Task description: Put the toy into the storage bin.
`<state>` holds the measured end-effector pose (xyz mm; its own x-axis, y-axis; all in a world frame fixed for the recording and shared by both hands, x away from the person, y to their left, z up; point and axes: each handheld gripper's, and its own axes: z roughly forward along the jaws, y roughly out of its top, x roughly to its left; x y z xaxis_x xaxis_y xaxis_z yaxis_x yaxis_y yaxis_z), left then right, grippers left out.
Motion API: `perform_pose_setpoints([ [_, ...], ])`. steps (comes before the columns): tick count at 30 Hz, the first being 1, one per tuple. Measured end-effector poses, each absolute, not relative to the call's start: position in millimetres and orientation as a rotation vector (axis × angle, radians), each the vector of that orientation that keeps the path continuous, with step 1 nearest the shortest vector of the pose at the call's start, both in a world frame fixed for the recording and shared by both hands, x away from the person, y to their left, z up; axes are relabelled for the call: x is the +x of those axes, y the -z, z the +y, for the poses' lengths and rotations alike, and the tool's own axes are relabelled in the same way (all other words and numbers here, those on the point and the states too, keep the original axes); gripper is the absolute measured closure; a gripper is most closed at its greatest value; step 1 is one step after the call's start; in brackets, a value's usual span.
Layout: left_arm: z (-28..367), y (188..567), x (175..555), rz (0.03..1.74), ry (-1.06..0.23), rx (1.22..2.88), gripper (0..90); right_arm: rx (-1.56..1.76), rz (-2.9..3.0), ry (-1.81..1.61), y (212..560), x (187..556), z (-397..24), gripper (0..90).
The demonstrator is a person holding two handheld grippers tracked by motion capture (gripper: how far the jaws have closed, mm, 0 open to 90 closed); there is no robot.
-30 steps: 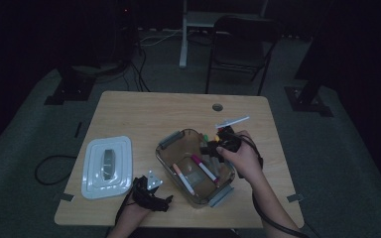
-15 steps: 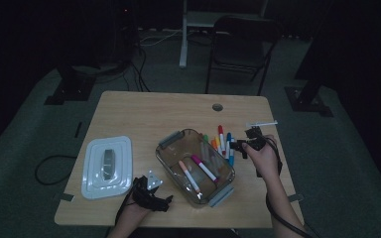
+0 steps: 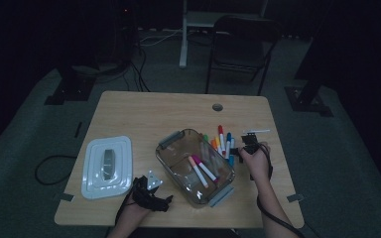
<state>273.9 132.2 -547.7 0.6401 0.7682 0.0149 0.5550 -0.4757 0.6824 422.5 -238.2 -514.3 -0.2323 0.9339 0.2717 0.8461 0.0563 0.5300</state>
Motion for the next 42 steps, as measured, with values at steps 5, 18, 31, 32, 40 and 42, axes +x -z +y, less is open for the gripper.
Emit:
perform_pose_setpoints([
  [5, 132, 548, 274, 1.026, -0.424, 2.207, 0.5, 1.876, 2.158, -0.879, 518, 425, -239, 66.1],
  [18, 132, 548, 274, 1.026, -0.423, 2.207, 0.5, 1.957, 2.099, -0.853, 518, 423, -256, 76.2],
  [31, 132, 548, 274, 1.026, -0.424, 2.207, 0.5, 1.858, 2.105, -1.026, 459, 396, -261, 76.3],
  [32, 132, 548, 274, 1.026, -0.424, 2.207, 0.5, 1.839, 2.111, -1.039, 453, 393, -259, 76.3],
  [40, 132, 548, 274, 1.026, -0.425, 2.206, 0.5, 1.669, 2.181, -1.153, 409, 372, -237, 76.3],
  [42, 132, 548, 274, 1.027, -0.424, 2.205, 0.5, 1.594, 2.225, -1.193, 396, 364, -223, 76.2],
])
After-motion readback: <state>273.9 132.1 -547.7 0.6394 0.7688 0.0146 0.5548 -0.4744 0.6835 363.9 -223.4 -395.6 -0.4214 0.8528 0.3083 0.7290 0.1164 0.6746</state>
